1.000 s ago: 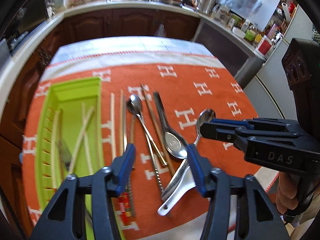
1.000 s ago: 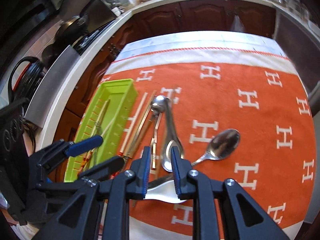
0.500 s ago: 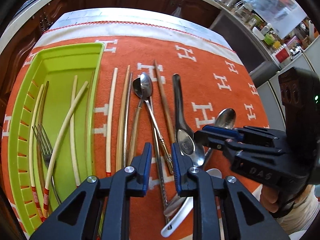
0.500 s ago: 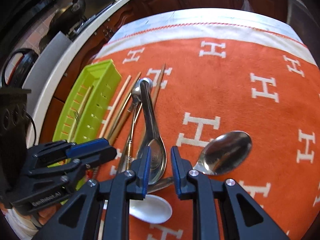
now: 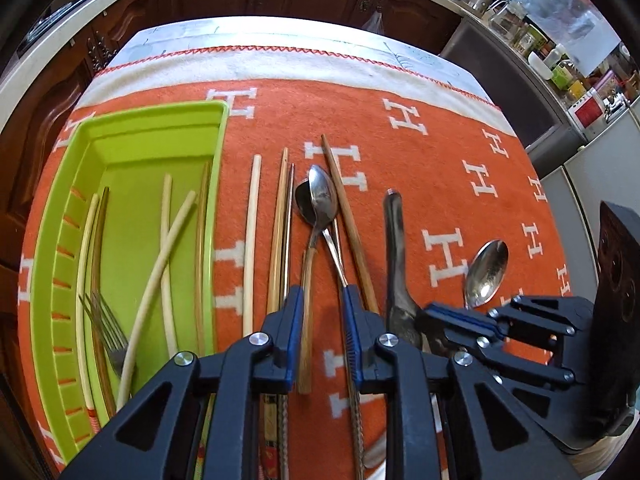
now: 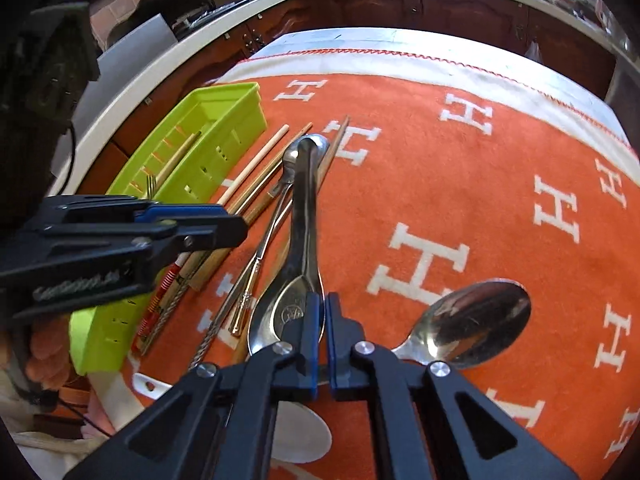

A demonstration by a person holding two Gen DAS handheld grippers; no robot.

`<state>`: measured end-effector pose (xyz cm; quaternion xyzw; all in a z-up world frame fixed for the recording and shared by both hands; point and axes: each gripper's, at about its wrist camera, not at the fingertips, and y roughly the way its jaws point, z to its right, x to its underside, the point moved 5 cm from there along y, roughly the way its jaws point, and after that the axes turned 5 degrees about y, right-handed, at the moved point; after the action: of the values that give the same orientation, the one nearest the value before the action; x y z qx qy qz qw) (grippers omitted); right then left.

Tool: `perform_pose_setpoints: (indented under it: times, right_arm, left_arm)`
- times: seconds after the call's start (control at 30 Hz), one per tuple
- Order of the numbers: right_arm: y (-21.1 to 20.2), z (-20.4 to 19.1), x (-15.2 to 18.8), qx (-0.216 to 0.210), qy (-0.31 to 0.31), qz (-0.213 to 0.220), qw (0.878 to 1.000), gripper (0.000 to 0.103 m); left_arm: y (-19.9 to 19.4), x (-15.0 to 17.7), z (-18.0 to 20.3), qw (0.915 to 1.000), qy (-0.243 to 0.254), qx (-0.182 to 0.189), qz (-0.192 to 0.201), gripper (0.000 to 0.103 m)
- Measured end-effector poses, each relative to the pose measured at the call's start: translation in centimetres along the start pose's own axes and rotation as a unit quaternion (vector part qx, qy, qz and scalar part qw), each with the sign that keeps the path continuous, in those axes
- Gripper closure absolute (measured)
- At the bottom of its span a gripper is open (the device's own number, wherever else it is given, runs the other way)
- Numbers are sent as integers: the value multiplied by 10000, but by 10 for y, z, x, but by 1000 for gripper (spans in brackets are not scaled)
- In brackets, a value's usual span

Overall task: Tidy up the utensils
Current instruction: 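Close the left tool on a steel spoon while the right tool grasps a large steel spoon, then carry both spoons into the green tray and open both tools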

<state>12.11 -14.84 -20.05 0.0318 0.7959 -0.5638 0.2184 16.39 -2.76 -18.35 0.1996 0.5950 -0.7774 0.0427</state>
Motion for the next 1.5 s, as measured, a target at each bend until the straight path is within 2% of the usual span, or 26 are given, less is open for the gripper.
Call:
perform_pose_setpoints:
  times: [0.47, 0.63, 1.03, 1.23, 1.5]
  right_arm:
    - [-17, 17, 0, -337, 459, 169, 9982, 102]
    - [-22, 24, -1, -354, 631, 237, 9971, 102]
    - [-26, 37, 2, -347, 797, 293, 9958, 102]
    - [-30, 37, 2, -335, 797, 332, 9957, 102]
    - [-31, 38, 2, -345, 798, 339, 9956, 102]
  left_arm:
    - [6, -11, 10, 9985, 477, -244, -64, 89]
    - [15, -13, 12, 9968, 669, -416, -156, 93]
    - [19, -22, 9, 9947, 907, -433, -231, 93]
    - [24, -19, 13, 9903, 1177, -631, -370, 93]
    - [26, -18, 15, 9903, 1145, -724, -312, 93]
